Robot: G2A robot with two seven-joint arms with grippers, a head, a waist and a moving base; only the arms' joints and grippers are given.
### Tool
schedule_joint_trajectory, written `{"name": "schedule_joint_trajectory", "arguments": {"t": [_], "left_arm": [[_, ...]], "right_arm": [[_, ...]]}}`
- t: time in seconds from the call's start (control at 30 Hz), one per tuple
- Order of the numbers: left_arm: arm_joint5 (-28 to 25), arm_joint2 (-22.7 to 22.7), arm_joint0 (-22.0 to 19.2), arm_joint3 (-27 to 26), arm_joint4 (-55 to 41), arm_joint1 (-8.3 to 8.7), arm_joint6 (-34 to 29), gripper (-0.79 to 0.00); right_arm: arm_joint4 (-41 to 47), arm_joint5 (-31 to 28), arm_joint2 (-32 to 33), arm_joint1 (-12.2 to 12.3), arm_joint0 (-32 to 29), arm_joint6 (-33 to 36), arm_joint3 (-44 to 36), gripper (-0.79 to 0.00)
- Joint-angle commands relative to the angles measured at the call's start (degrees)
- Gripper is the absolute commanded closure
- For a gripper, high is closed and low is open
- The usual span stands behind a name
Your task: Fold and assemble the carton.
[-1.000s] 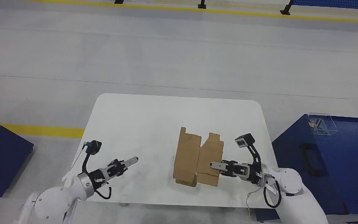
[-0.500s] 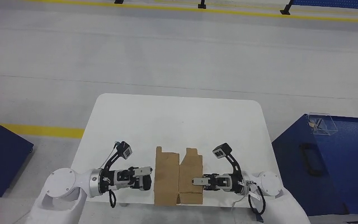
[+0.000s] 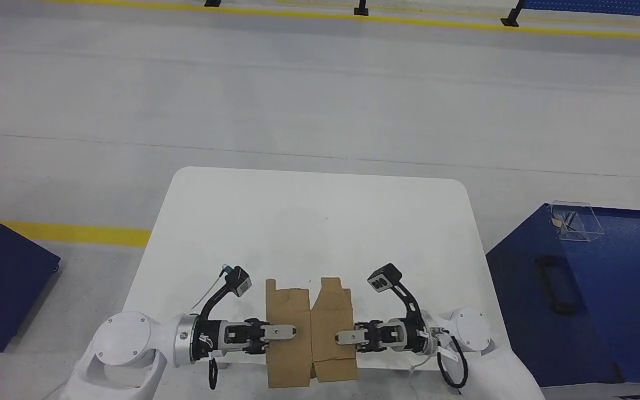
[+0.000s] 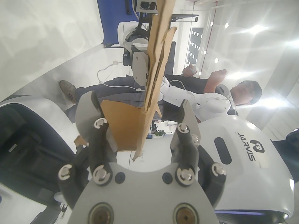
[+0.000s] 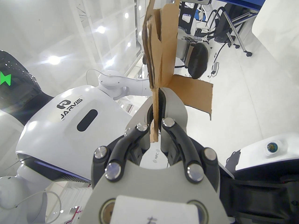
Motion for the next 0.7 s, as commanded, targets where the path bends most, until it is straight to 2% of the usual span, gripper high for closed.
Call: {"name": "schedule_joint_trajectory", "arguments": {"t": [0.0,0.03,0.07,0.1,0.13,0.5,0.6,0.67], "left_arm": [[0.0,0.0,0.0,0.0,-0.1,-0.01,0.0,0.000],[0.0,0.0,0.0,0.0,-0.1,-0.01,0.0,0.000],[0.0,0.0,0.0,0.0,-0.1,-0.01,0.0,0.000],[0.0,0.0,0.0,0.0,-0.1,-0.01,0.0,0.000],[0.0,0.0,0.0,0.0,-0.1,-0.01,0.0,0.000],[-0.1,-0.1,0.1,0.1,-0.4,-0.04,0.7,0.000],[-3.8,-1.0,1.9,3.2,-6.4,-0.34,5.7,0.000],[-8.9,-1.5,2.9,4.4,-10.9,-0.78,11.0,0.000]], "right_arm": [[0.0,0.2,-0.1,0.0,0.0,0.0,0.1,0.000],[0.0,0.2,-0.1,0.0,0.0,0.0,0.1,0.000],[0.0,0.2,-0.1,0.0,0.0,0.0,0.1,-0.234],[0.0,0.2,-0.1,0.0,0.0,0.0,0.1,-0.382],[0.0,0.2,-0.1,0.0,0.0,0.0,0.1,-0.785],[0.0,0.2,-0.1,0.0,0.0,0.0,0.1,-0.785],[0.0,0.2,-0.1,0.0,0.0,0.0,0.1,-0.785],[0.0,0.2,-0.1,0.0,0.0,0.0,0.1,-0.785]]}}
